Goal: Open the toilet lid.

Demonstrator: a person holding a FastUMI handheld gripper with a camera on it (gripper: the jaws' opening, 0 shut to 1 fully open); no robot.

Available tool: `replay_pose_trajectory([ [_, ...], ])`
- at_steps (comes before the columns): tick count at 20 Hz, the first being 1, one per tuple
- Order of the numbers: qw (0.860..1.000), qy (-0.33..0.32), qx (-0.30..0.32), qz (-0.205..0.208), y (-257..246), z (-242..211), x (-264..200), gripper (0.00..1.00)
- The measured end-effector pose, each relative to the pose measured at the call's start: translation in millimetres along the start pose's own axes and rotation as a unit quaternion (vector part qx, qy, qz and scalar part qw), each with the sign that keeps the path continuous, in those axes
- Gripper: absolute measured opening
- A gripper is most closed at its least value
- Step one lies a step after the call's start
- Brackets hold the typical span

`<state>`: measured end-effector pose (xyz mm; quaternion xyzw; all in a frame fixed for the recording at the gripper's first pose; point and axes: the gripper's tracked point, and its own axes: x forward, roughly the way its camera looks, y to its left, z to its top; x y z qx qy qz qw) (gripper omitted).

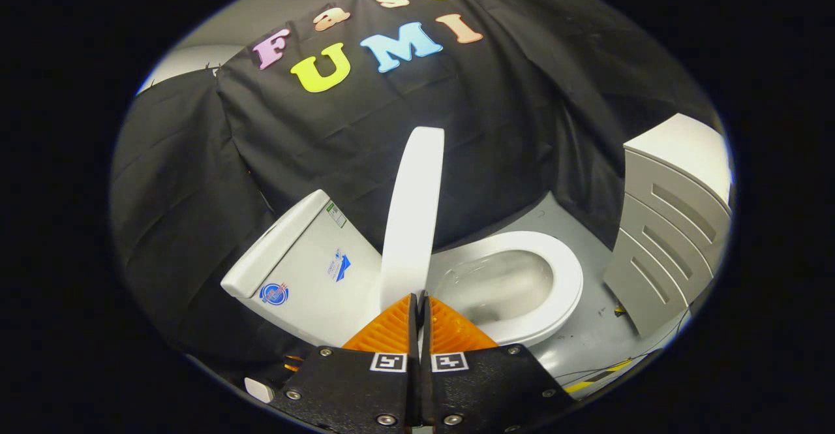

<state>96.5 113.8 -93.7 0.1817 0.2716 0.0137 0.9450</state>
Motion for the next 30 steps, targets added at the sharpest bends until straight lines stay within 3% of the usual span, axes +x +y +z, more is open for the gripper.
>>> replay_pose_trajectory([
  [15,0.992,-0.053,-0.109,-0.025,72,10,-2,0.00],
  [30,0.979,-0.066,-0.190,0.003,149,-2,3,0.00],
])
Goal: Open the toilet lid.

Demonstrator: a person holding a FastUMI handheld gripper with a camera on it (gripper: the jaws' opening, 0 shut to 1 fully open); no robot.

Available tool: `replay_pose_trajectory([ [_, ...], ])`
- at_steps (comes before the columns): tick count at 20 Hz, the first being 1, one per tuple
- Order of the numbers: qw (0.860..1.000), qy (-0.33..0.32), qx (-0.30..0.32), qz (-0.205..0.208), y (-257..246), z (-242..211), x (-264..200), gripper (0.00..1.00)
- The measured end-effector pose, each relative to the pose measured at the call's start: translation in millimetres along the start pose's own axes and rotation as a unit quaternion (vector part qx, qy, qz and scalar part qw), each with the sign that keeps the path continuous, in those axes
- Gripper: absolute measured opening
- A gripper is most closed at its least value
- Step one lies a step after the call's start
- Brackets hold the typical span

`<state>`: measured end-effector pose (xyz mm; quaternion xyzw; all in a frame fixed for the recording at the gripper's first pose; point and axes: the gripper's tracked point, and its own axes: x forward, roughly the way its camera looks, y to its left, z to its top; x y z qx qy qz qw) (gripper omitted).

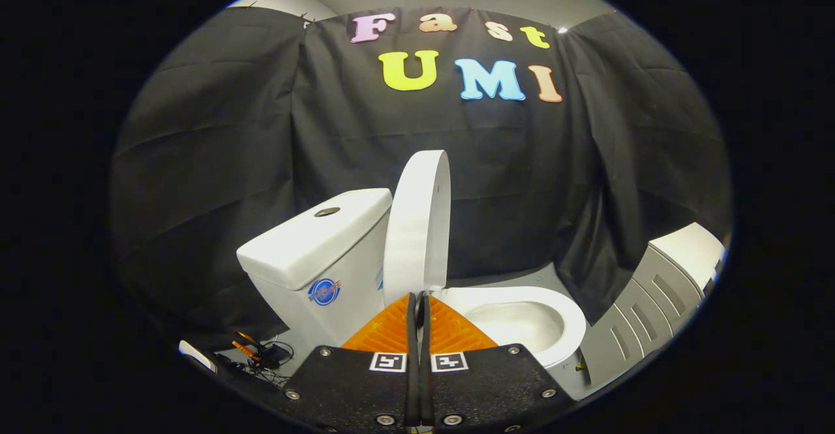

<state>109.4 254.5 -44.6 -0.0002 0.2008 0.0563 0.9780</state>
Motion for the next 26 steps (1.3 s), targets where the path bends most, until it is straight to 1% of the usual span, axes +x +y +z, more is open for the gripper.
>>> replay_pose_trajectory([
  [7,0.999,-0.009,-0.040,0.025,35,4,8,0.00],
  [12,0.998,-0.014,-0.053,0.044,55,3,16,0.00],
  [16,0.997,-0.024,-0.067,0.038,68,2,16,0.00],
  [22,0.995,-0.035,-0.093,0.013,79,4,20,0.00],
  [26,0.995,-0.043,-0.086,0.003,77,2,21,0.00],
])
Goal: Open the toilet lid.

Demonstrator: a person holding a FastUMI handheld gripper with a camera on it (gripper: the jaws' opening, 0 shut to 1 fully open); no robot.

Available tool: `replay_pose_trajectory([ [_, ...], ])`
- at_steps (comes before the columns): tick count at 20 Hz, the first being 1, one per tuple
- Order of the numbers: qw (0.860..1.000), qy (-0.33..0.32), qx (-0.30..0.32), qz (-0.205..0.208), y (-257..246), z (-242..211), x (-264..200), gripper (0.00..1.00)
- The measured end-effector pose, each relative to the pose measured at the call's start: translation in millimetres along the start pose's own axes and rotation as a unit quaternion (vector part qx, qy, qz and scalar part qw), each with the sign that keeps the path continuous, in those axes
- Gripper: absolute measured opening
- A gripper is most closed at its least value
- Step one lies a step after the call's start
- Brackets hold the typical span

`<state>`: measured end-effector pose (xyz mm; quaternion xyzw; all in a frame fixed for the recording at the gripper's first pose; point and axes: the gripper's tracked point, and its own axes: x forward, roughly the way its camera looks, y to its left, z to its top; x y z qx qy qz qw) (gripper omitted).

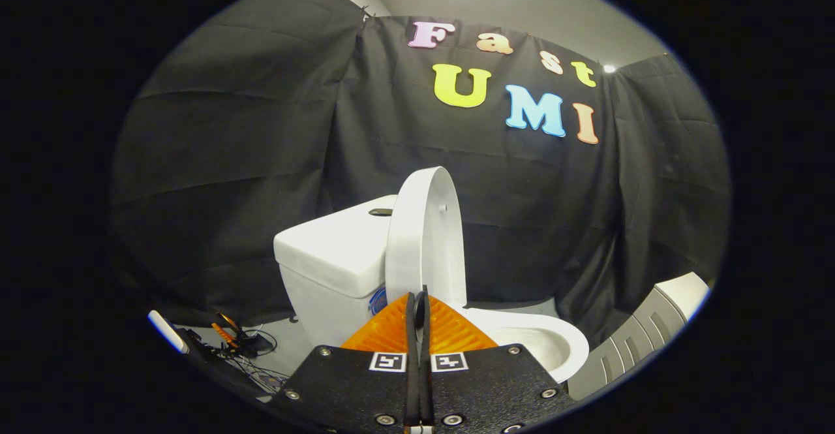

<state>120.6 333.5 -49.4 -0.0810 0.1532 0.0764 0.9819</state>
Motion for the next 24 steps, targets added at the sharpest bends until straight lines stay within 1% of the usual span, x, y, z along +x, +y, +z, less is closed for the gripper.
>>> replay_pose_trajectory([
  [4,1.000,-0.004,0.020,-0.004,-3,1,4,0.00],
  [6,1.000,-0.005,0.026,-0.003,-3,0,5,0.03],
  [8,1.000,-0.001,0.028,0.012,6,0,4,0.07],
  [9,1.000,-0.001,0.024,0.015,9,0,3,0.12],
  [10,1.000,-0.004,0.014,0.011,11,1,-1,0.14],
  [12,1.000,-0.011,-0.004,0.010,15,3,-3,0.45],
  [13,1.000,-0.014,-0.004,0.009,16,2,-6,0.63],
  [14,1.000,-0.017,0.000,0.005,13,2,-9,0.73],
  [15,1.000,-0.019,0.002,-0.002,8,2,-13,0.89],
  [16,1.000,-0.024,0.004,-0.006,4,5,-16,0.93],
  [17,0.999,-0.032,0.009,-0.006,1,8,-21,0.95],
  [19,0.998,-0.054,0.021,0.007,-6,18,-34,0.96],
  [24,0.995,-0.094,0.033,0.029,-52,33,-66,0.96],
])
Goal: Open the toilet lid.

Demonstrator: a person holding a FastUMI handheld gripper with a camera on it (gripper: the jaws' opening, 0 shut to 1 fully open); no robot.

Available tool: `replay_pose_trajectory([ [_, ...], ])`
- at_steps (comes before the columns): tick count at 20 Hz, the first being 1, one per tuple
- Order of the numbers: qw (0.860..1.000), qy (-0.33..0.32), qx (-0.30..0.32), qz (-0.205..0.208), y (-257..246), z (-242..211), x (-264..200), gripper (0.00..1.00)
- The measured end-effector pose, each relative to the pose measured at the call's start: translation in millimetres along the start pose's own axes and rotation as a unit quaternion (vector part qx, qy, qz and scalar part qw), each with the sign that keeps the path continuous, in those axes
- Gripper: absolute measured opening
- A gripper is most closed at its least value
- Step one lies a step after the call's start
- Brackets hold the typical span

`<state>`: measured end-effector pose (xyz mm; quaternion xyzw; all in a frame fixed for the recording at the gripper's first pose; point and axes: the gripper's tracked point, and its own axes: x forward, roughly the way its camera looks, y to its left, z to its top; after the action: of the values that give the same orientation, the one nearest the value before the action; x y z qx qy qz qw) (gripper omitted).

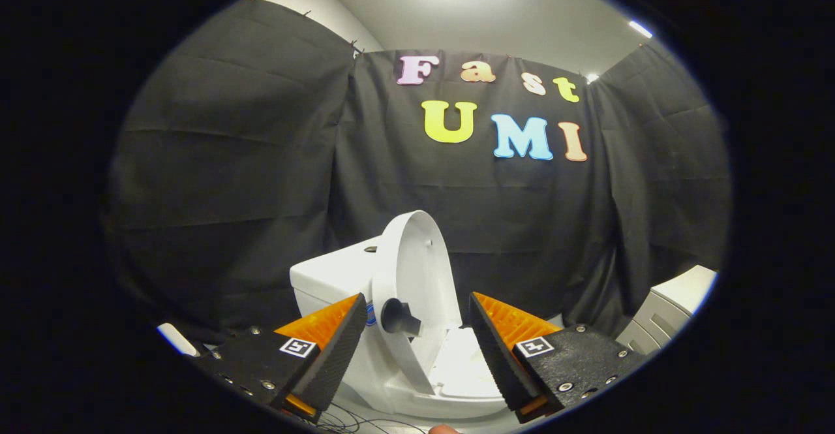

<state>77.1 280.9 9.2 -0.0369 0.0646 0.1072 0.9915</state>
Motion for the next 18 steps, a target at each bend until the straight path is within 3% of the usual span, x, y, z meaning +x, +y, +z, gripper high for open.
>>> replay_pose_trajectory([
  [18,0.994,-0.062,0.038,-0.081,-199,36,-83,0.95],
])
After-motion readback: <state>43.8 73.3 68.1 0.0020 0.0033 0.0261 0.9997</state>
